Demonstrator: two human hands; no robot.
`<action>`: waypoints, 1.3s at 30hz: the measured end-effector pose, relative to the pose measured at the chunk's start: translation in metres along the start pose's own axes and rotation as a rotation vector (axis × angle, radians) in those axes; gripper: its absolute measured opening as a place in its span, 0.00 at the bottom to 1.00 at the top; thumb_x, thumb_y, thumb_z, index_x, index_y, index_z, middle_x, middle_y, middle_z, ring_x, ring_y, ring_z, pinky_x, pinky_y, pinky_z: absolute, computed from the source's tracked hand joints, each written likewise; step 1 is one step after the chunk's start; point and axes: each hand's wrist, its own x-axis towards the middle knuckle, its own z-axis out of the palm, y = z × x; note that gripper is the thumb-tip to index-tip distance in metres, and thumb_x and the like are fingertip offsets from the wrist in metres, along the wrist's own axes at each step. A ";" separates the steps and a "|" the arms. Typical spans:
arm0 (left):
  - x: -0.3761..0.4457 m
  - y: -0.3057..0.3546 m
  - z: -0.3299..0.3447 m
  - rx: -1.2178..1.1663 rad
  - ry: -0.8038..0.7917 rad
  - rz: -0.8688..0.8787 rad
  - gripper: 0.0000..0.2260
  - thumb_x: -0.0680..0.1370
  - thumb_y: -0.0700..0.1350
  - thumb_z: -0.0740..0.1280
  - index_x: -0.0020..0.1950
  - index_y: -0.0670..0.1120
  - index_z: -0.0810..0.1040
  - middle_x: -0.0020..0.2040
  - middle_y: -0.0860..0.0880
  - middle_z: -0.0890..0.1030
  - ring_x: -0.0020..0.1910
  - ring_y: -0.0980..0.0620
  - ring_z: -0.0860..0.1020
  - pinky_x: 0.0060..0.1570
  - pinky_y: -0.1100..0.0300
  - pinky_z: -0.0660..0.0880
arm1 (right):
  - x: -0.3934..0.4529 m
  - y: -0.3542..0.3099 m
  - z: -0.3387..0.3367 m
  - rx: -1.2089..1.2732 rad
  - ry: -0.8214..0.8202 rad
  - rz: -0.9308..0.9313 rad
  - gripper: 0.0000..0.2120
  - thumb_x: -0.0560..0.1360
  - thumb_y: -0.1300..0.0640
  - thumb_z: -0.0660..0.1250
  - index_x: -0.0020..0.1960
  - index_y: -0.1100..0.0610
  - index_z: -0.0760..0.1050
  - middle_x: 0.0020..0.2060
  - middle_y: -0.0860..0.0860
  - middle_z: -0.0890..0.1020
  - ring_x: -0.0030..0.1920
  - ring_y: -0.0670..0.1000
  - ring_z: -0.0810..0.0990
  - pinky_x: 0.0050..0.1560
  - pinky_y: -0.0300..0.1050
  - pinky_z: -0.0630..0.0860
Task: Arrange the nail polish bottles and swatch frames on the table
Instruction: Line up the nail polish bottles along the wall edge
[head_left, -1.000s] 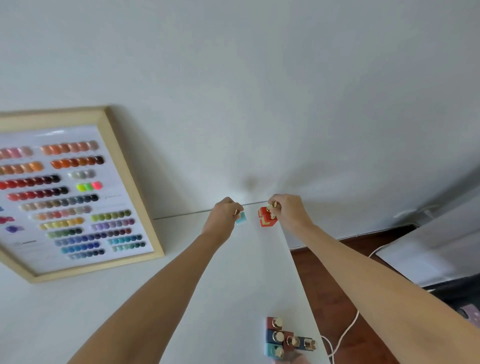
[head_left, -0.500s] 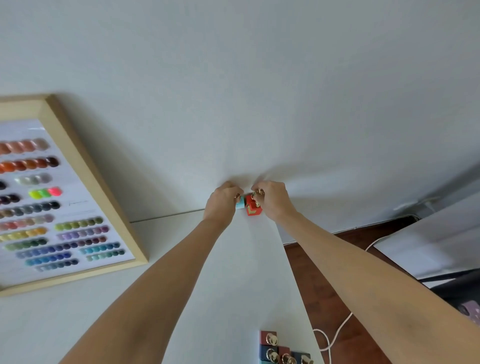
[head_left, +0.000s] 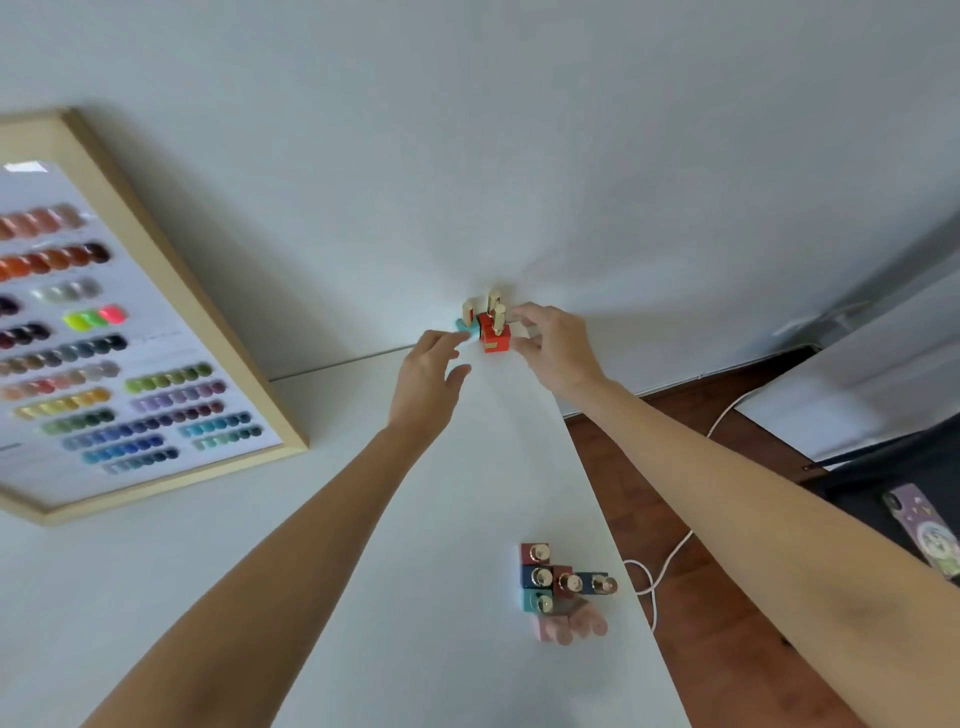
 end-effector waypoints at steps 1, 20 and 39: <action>-0.014 0.003 -0.002 -0.007 -0.013 0.022 0.15 0.76 0.37 0.69 0.63 0.45 0.77 0.58 0.47 0.78 0.50 0.54 0.80 0.51 0.65 0.75 | -0.012 0.001 -0.004 0.005 -0.005 0.006 0.16 0.73 0.64 0.69 0.60 0.56 0.77 0.52 0.57 0.81 0.48 0.54 0.82 0.53 0.42 0.76; -0.215 0.061 0.015 0.070 -0.474 0.168 0.12 0.78 0.42 0.65 0.59 0.54 0.79 0.58 0.55 0.77 0.54 0.53 0.77 0.52 0.62 0.75 | -0.243 0.032 -0.048 -0.170 -0.437 0.152 0.18 0.70 0.68 0.64 0.51 0.49 0.80 0.46 0.45 0.80 0.41 0.40 0.76 0.41 0.28 0.70; -0.239 0.037 -0.013 0.202 -0.393 0.014 0.10 0.80 0.43 0.62 0.59 0.47 0.80 0.54 0.49 0.80 0.51 0.47 0.79 0.53 0.55 0.75 | -0.225 -0.013 -0.051 -0.108 0.098 -0.019 0.07 0.72 0.67 0.69 0.49 0.62 0.80 0.43 0.55 0.83 0.40 0.48 0.78 0.45 0.36 0.71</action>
